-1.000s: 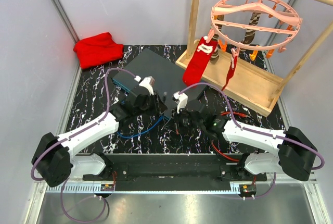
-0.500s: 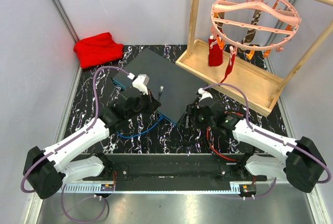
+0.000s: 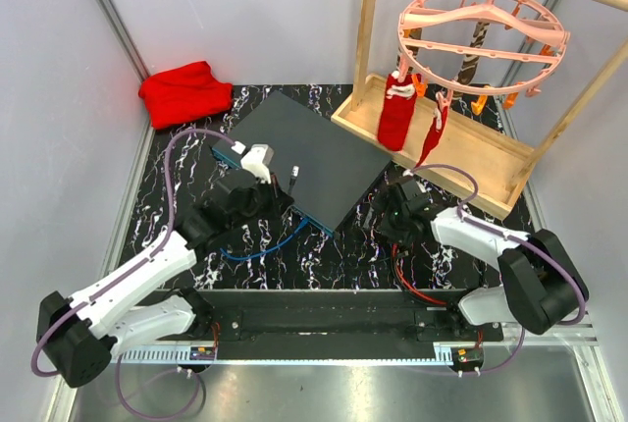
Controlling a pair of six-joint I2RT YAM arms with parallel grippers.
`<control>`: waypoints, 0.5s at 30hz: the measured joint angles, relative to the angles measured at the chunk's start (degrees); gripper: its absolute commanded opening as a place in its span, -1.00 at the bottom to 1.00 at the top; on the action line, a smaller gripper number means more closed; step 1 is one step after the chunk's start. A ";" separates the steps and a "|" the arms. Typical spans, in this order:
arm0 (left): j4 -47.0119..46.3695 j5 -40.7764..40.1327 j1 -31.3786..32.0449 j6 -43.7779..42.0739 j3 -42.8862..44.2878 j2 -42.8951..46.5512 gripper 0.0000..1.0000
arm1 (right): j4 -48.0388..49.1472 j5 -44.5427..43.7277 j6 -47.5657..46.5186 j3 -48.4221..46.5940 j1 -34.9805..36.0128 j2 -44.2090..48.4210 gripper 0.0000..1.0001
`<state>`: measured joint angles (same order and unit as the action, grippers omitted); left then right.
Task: Insert the plug into the switch port
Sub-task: Pick up the connector from the center of the board.
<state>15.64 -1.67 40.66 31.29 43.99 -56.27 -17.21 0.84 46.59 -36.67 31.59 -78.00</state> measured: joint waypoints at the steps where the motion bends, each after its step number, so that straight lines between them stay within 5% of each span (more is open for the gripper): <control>1: 0.79 -0.42 -0.17 -0.33 0.00 0.70 -1.00 | 0.22 0.39 0.72 0.15 -1.25 0.09 0.87; 15: 15.58 -11.15 -3.17 -8.81 5.31 14.86 -1.00 | -2.43 0.85 -2.60 2.10 -16.13 3.78 0.84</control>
<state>31.22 -12.82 37.50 22.48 49.30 -41.41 -19.64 1.69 43.99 -34.57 15.46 -74.22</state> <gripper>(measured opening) 0.032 0.934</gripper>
